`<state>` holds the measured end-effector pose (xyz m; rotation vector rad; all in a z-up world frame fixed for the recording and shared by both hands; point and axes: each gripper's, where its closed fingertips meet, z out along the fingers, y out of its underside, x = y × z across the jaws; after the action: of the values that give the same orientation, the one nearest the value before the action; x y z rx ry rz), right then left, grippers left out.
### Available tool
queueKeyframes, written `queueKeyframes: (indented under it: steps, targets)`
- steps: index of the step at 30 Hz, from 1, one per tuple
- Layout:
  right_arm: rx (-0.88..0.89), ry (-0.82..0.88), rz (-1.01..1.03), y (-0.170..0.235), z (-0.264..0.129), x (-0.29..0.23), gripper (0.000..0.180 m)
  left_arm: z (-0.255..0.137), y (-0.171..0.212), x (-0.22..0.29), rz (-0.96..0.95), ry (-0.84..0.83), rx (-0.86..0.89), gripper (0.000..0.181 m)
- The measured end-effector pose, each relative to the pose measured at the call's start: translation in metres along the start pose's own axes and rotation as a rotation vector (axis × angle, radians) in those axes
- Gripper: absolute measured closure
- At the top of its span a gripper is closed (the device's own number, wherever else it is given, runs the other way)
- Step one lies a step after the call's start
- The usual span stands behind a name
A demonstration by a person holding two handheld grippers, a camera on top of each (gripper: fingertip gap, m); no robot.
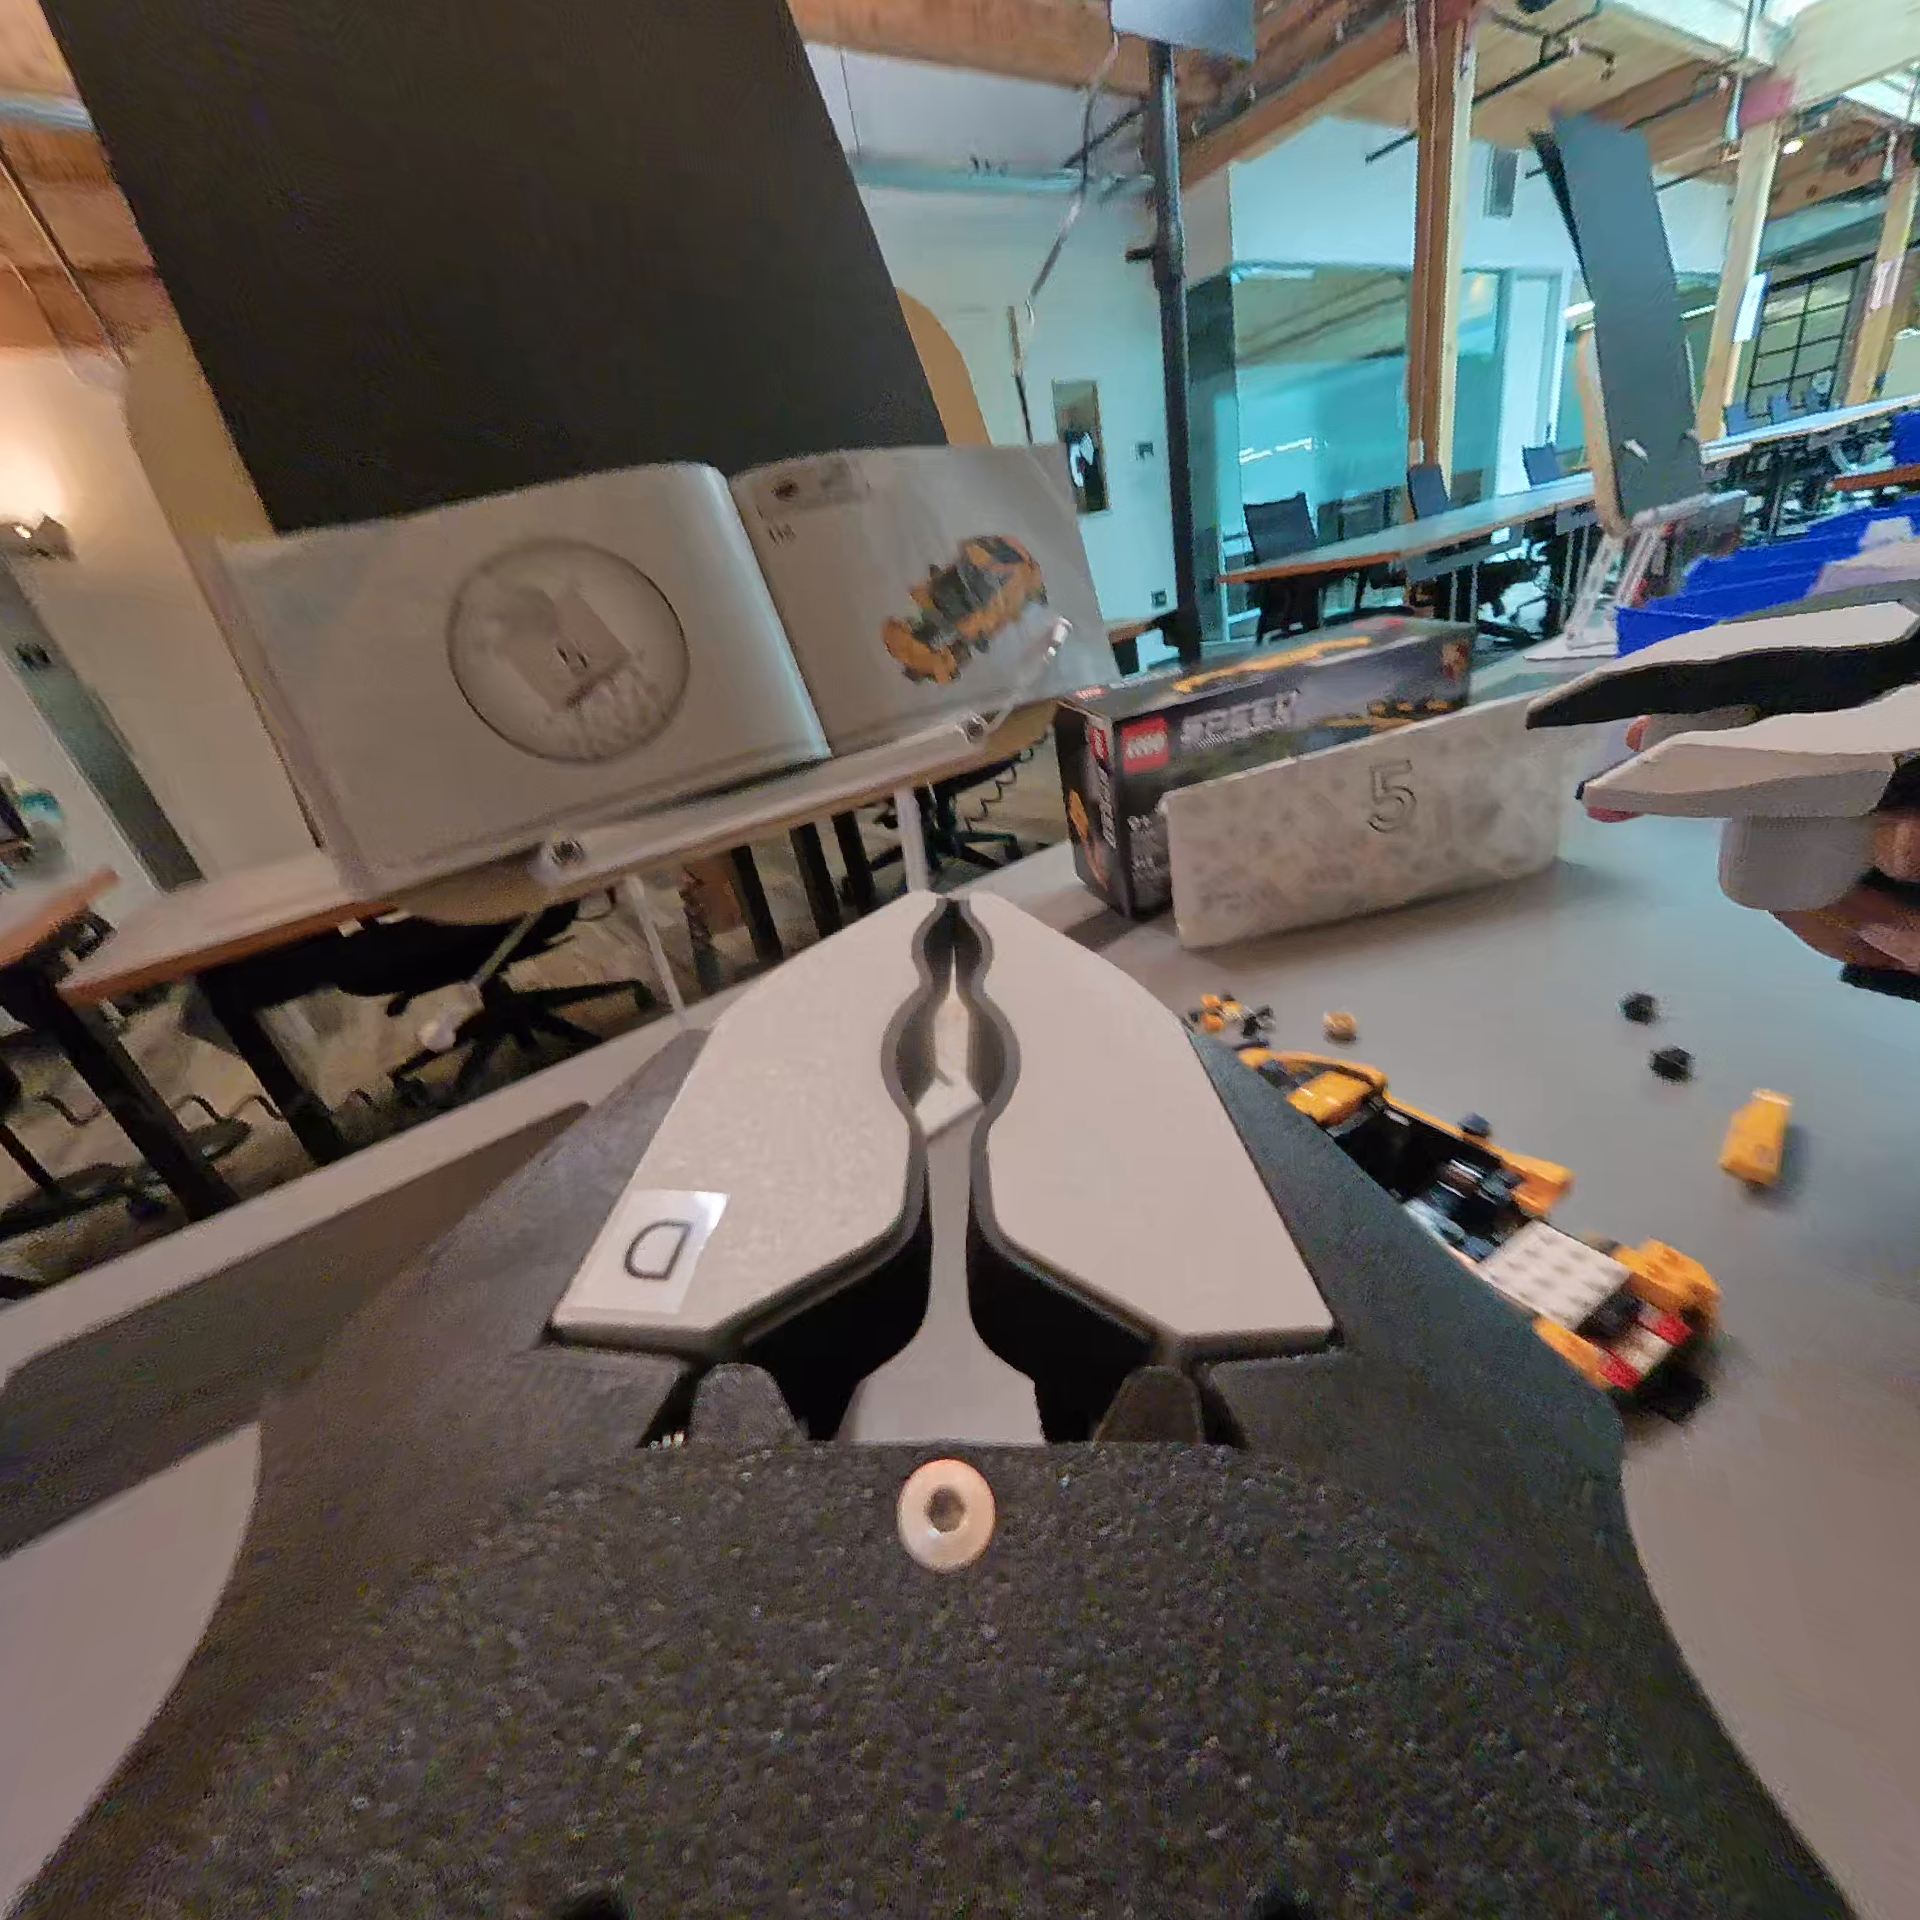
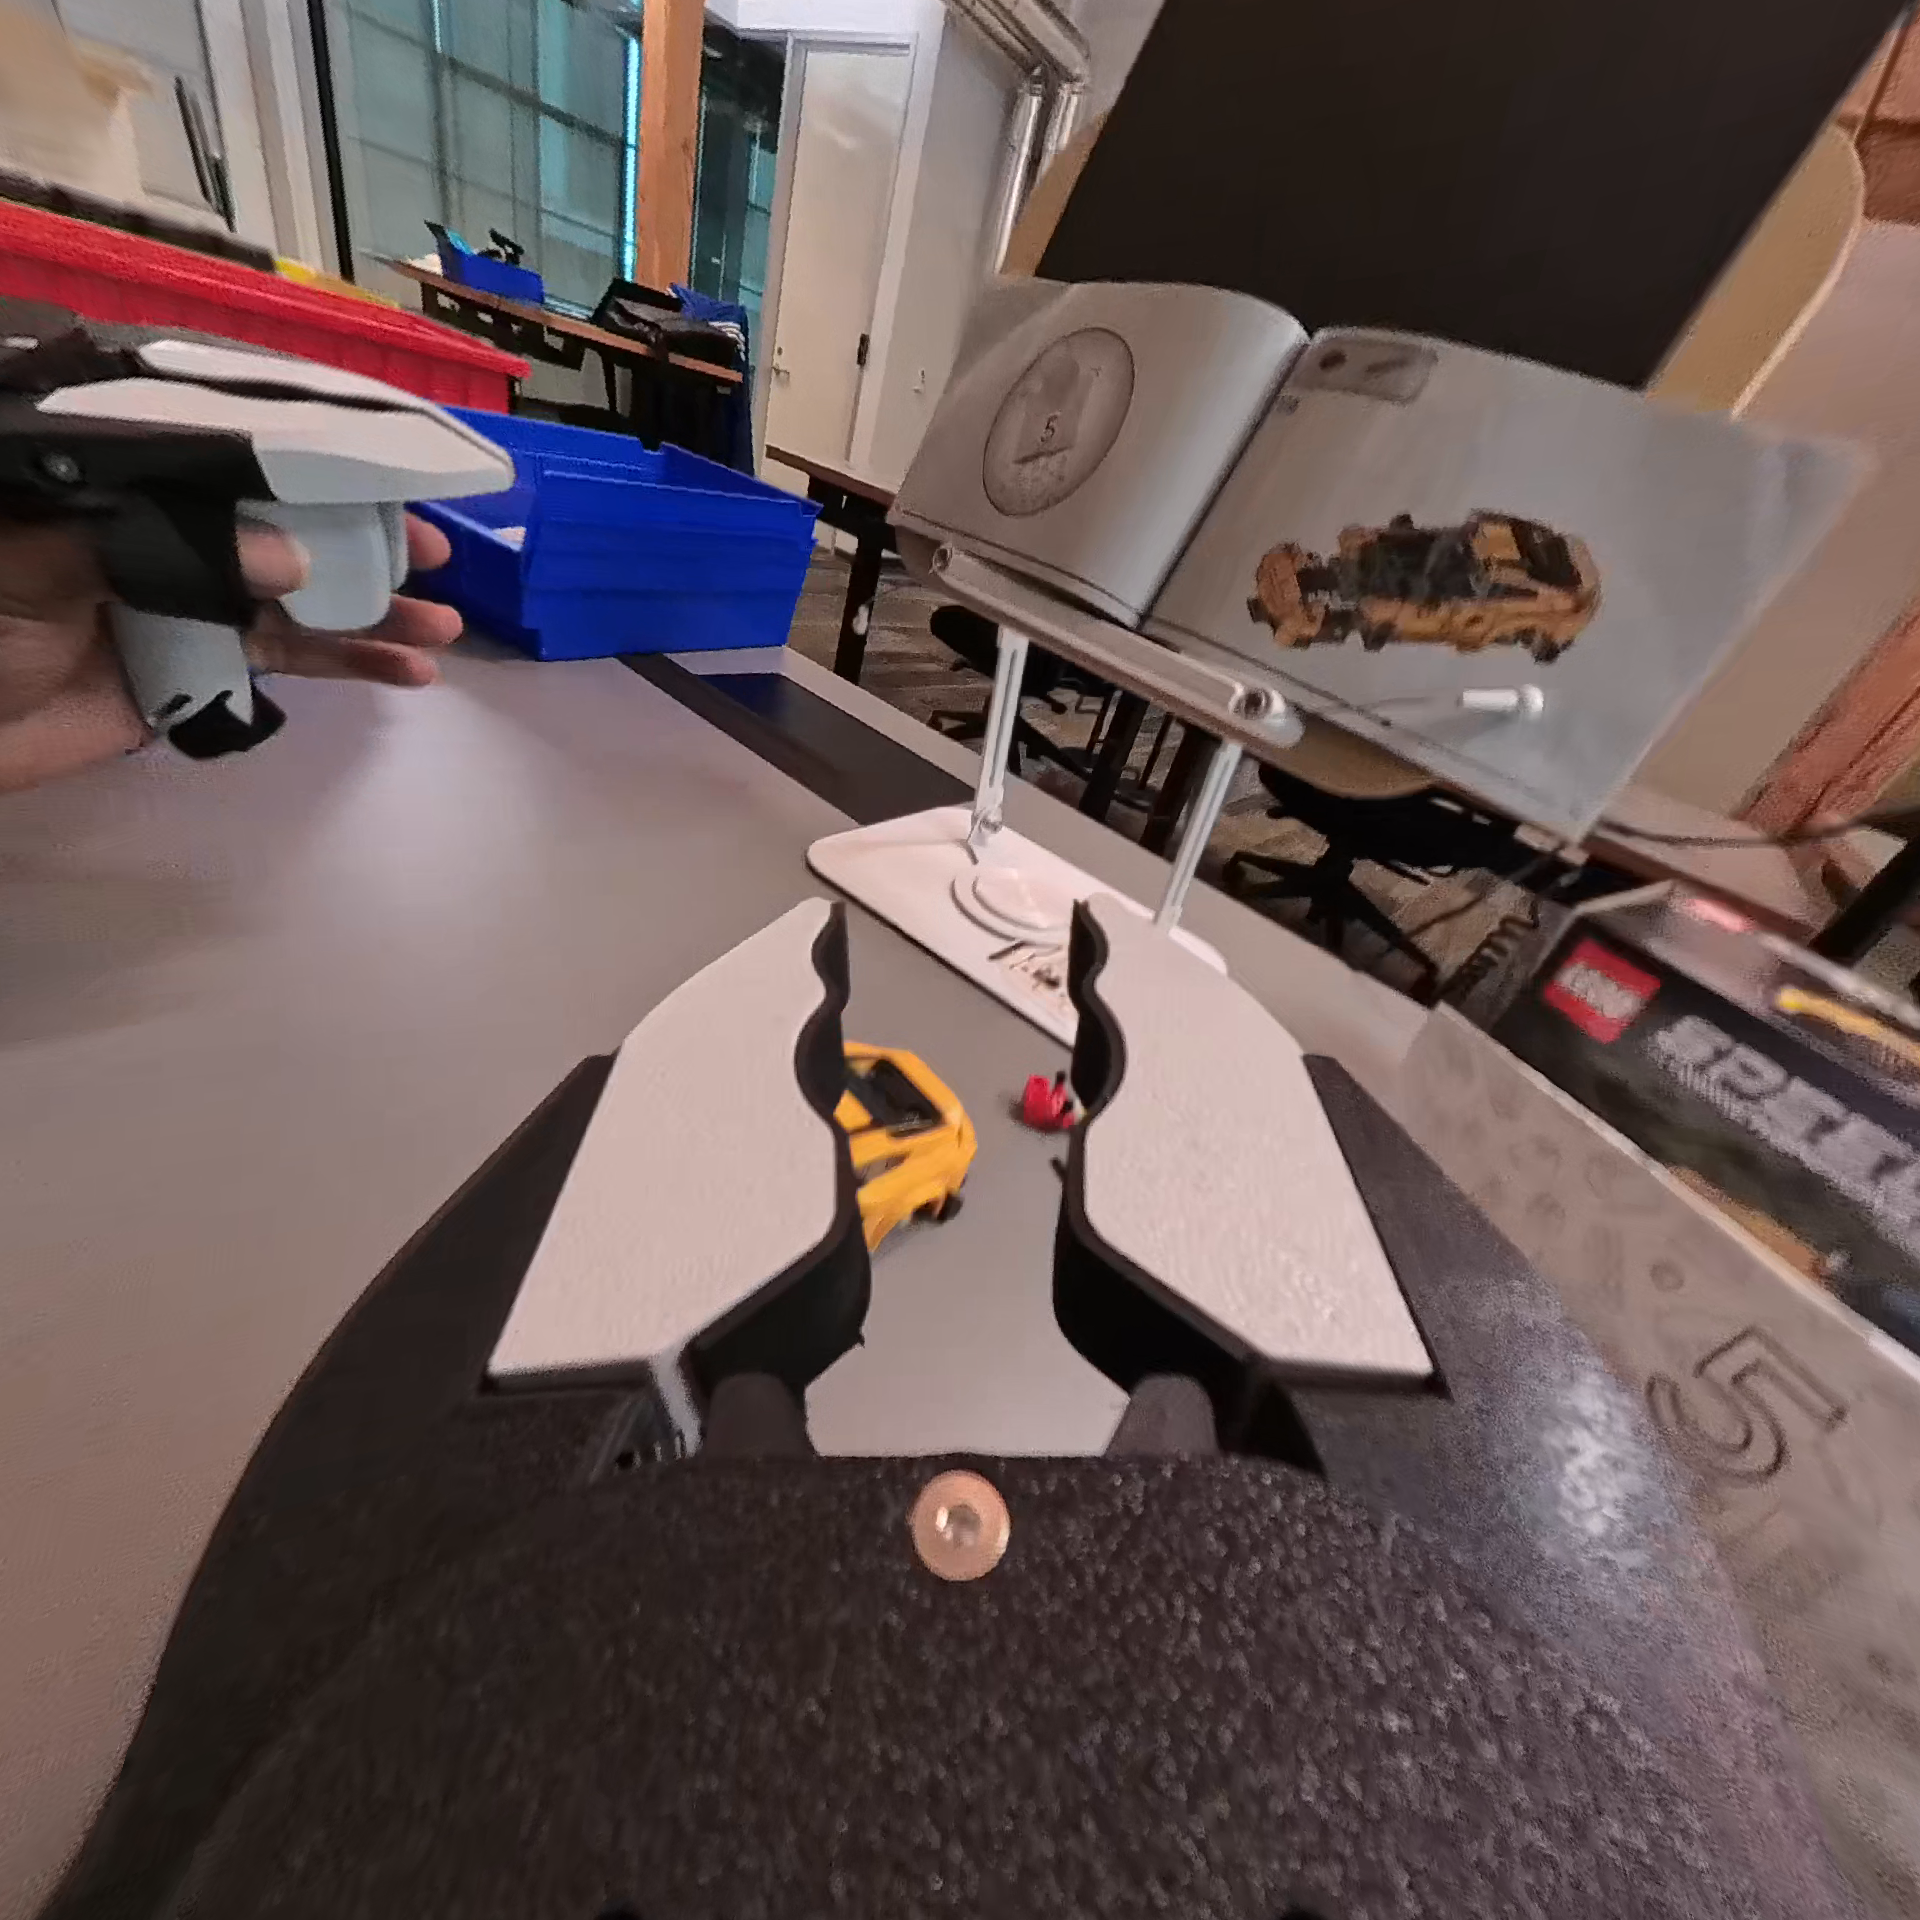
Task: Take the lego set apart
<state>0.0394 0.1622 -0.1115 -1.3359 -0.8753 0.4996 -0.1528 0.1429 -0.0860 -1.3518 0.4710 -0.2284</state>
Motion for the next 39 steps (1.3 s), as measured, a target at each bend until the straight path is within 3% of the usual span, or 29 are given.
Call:
queueKeyframes:
  steps: [4, 8, 13, 18, 21, 23, 25, 27, 30, 34, 38, 39]
  targets:
    - [0.012, 0.004, -0.091, -0.032, 0.046, 0.011, 0.142, 0.027, -0.013, -0.033, -0.064, -0.052, 0.008, 0.181]
    - [-0.012, 0.044, -0.194, -0.059, 0.119, 0.028, 0.141, 0.058, -0.008, -0.08, -0.165, -0.135, -0.004, 0.181]
    - [-0.112, 0.115, -0.284, -0.063, 0.211, 0.041, 0.117, 0.081, 0.007, -0.126, -0.219, -0.217, 0.013, 0.173]
    - [-0.13, 0.254, -0.321, -0.07, 0.271, 0.057, 0.093, 0.077, 0.041, -0.137, -0.241, -0.228, -0.028, 0.172]
    - [-0.158, 0.352, -0.368, -0.072, 0.296, 0.071, 0.093, 0.075, 0.049, -0.134, -0.226, -0.222, -0.051, 0.172]
    - [-0.176, 0.402, -0.397, -0.071, 0.303, 0.079, 0.097, 0.075, 0.048, -0.134, -0.213, -0.216, -0.053, 0.172]
    - [-0.155, 0.44, -0.407, -0.074, 0.3, 0.086, 0.111, 0.073, 0.046, -0.134, -0.214, -0.209, -0.047, 0.172]
    - [-0.131, 0.444, -0.408, -0.076, 0.294, 0.093, 0.126, 0.073, 0.046, -0.134, -0.222, -0.203, -0.047, 0.173]
    - [-0.128, 0.439, -0.42, -0.077, 0.288, 0.101, 0.131, 0.077, 0.053, -0.13, -0.251, -0.186, -0.06, 0.173]
    - [-0.11, 0.447, -0.433, -0.08, 0.279, 0.109, 0.152, 0.078, 0.055, -0.125, -0.212, -0.197, -0.072, 0.174]
    - [-0.148, 0.439, -0.427, -0.081, 0.282, 0.097, 0.117, 0.077, 0.049, -0.126, -0.179, -0.232, -0.055, 0.175]
    - [-0.19, 0.434, -0.417, -0.077, 0.288, 0.092, 0.099, 0.077, 0.048, -0.126, -0.172, -0.239, -0.053, 0.175]
